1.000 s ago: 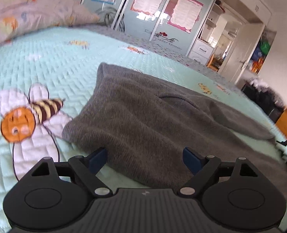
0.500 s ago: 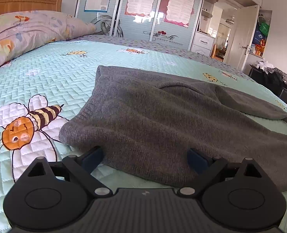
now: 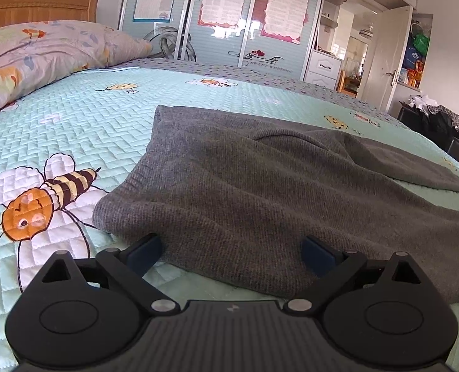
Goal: Fold clothes
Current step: 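Grasp the sweater edge with the right gripper and drag it across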
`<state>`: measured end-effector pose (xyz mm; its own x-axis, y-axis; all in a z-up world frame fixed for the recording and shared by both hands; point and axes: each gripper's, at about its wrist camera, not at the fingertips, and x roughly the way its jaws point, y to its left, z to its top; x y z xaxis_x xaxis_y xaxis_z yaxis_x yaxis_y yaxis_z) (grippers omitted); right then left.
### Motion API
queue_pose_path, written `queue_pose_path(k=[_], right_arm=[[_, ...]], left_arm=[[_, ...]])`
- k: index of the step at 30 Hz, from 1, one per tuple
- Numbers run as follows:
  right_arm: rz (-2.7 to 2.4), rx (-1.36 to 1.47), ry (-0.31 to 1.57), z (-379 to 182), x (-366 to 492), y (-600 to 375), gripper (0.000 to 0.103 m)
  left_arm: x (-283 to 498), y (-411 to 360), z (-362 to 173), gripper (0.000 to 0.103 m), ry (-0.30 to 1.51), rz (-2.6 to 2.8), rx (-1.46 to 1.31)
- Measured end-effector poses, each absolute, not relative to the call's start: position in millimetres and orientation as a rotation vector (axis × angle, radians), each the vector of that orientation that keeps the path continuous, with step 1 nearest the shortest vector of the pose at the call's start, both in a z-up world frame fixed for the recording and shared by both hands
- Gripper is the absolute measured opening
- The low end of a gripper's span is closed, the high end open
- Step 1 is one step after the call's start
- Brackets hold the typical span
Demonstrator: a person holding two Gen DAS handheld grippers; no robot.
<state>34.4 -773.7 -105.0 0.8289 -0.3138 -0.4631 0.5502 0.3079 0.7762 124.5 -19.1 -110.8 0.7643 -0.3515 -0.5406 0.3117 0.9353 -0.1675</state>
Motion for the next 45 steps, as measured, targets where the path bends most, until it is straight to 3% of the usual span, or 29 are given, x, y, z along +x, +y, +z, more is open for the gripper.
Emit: queue_pose_path(k=[1, 2, 3, 4, 5, 10, 12, 13, 14, 17, 19, 22, 23, 25, 26, 28, 30, 31, 33, 35, 37, 40, 45], right_arm=[[-0.546, 1.14, 0.2, -105, 31, -773, 0.015], [-0.525, 1.156, 0.181, -106, 32, -773, 0.036], [-0.519, 1.161, 0.182, -107, 36, -774, 0.048], [-0.512, 1.165, 0.187, -108, 42, -776, 0.067], [-0.505, 1.169, 0.191, -109, 48, -778, 0.072], [-0.493, 1.182, 0.245, -121, 78, -783, 0.068], [-0.547, 1.101, 0.306, -117, 85, -784, 0.032], [-0.585, 1.086, 0.336, -117, 83, -785, 0.002], [-0.616, 1.08, 0.354, -119, 79, -786, 0.0], [-0.654, 1.076, 0.324, -118, 64, -782, 0.001], [-0.714, 0.957, 0.308, -104, 58, -766, 0.013], [-0.612, 0.912, 0.246, -88, 66, -748, 0.02], [-0.547, 0.922, 0.234, -84, 73, -743, 0.036], [-0.432, 0.956, 0.252, -84, 94, -736, 0.057], [-0.386, 0.973, 0.277, -86, 105, -734, 0.059], [-0.362, 0.958, 0.351, -96, 124, -734, 0.057], [-0.455, 0.906, 0.418, -108, 126, -742, 0.028], [-0.507, 0.952, 0.41, -112, 114, -749, 0.0], [-0.607, 0.989, 0.364, -112, 89, -754, 0.0], [-0.684, 0.883, 0.341, -96, 76, -738, 0.016], [-0.576, 0.897, 0.315, -87, 75, -721, 0.02], [-0.394, 0.955, 0.319, -82, 96, -691, 0.039], [-0.202, 0.977, 0.43, -93, 148, -638, 0.044]], left_arm=[[125, -20, -111, 0.099, 0.602, -0.361, -0.062], [125, -21, -111, 0.099, 0.602, -0.361, -0.056], [124, -21, -111, 0.099, 0.602, -0.361, -0.055], [124, -21, -111, 0.099, 0.602, -0.361, -0.056], [124, -21, -112, 0.099, 0.602, -0.36, -0.055], [124, -22, -112, 0.1, 0.604, -0.356, -0.049], [124, -23, -113, 0.1, 0.604, -0.355, -0.046], [123, -23, -113, 0.1, 0.604, -0.356, -0.047], [123, -24, -113, 0.1, 0.603, -0.357, -0.048], [122, -25, -113, 0.102, 0.604, -0.363, -0.05], [122, -24, -113, 0.102, 0.604, -0.366, -0.051], [124, -23, -114, 0.102, 0.605, -0.367, -0.056], [125, -21, -115, 0.102, 0.605, -0.368, -0.056], [126, -21, -115, 0.102, 0.605, -0.367, -0.056], [126, -21, -116, 0.102, 0.604, -0.367, -0.057], [126, -20, -116, 0.102, 0.604, -0.367, -0.058], [126, -20, -117, 0.102, 0.602, -0.368, -0.06], [127, -20, -117, 0.102, 0.603, -0.369, -0.061], [127, -19, -118, 0.102, 0.604, -0.372, -0.066], [128, -19, -118, 0.102, 0.606, -0.374, -0.07], [128, -18, -119, 0.102, 0.605, -0.374, -0.072], [128, -18, -119, 0.102, 0.602, -0.372, -0.07], [128, -19, -119, 0.102, 0.599, -0.371, -0.067]])
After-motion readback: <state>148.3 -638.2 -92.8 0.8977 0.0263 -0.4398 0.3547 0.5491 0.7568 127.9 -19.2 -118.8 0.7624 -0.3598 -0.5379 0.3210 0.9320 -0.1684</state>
